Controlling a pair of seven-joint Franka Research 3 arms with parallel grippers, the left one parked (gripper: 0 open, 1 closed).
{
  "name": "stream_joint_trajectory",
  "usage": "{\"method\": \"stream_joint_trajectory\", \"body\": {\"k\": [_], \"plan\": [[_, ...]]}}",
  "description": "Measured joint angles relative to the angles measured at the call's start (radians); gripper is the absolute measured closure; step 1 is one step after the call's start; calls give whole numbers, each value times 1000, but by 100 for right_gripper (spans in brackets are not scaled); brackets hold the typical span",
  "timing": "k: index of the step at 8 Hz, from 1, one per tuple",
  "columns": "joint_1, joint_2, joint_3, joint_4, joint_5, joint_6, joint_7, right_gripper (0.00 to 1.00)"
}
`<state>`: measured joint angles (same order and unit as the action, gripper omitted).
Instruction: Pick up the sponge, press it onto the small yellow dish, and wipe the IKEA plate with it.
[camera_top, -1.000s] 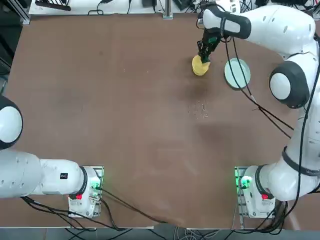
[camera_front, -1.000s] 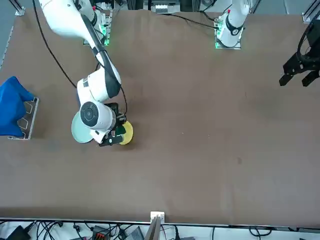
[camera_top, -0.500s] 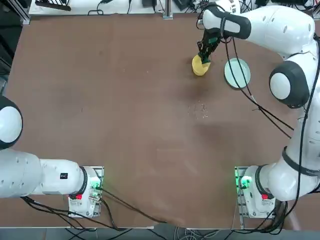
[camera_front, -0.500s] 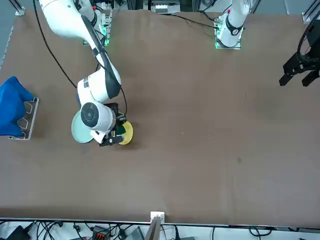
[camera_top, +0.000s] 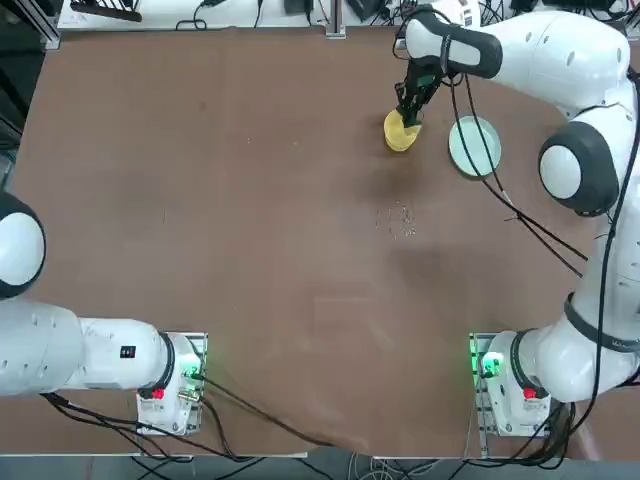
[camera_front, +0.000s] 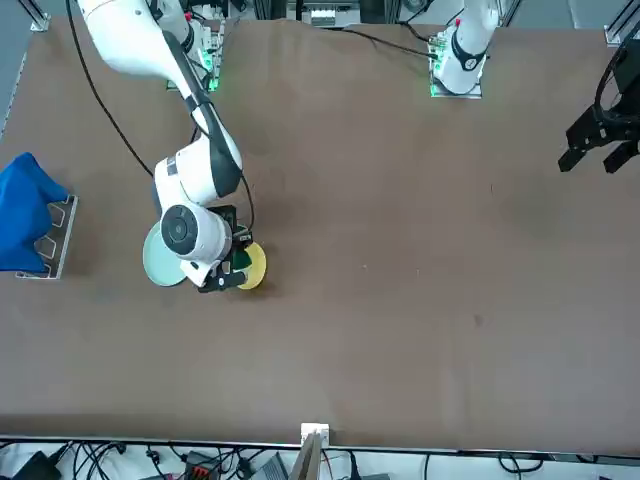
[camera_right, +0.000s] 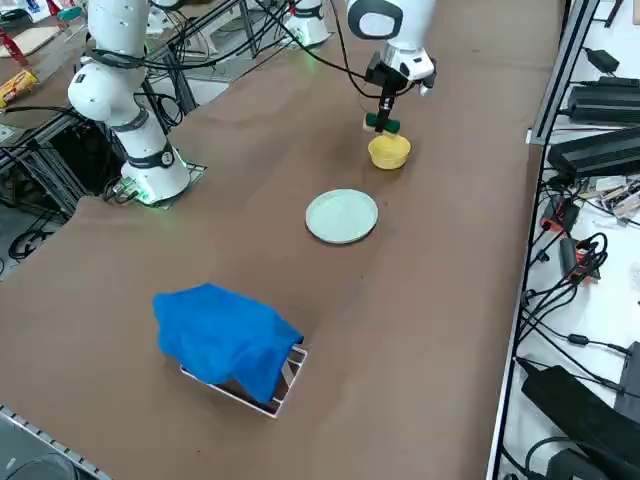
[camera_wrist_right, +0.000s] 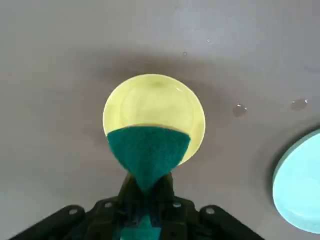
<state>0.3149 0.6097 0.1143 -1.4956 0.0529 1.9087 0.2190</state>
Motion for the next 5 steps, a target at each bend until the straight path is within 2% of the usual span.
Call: {"method": "stream_joint_trajectory", "body": {"k": [3,5], "plan": [[-9,-18,-12,5,-5,-23,-4,91],[-68,-60,-27,-12,-11,-45,-63,91]]}}
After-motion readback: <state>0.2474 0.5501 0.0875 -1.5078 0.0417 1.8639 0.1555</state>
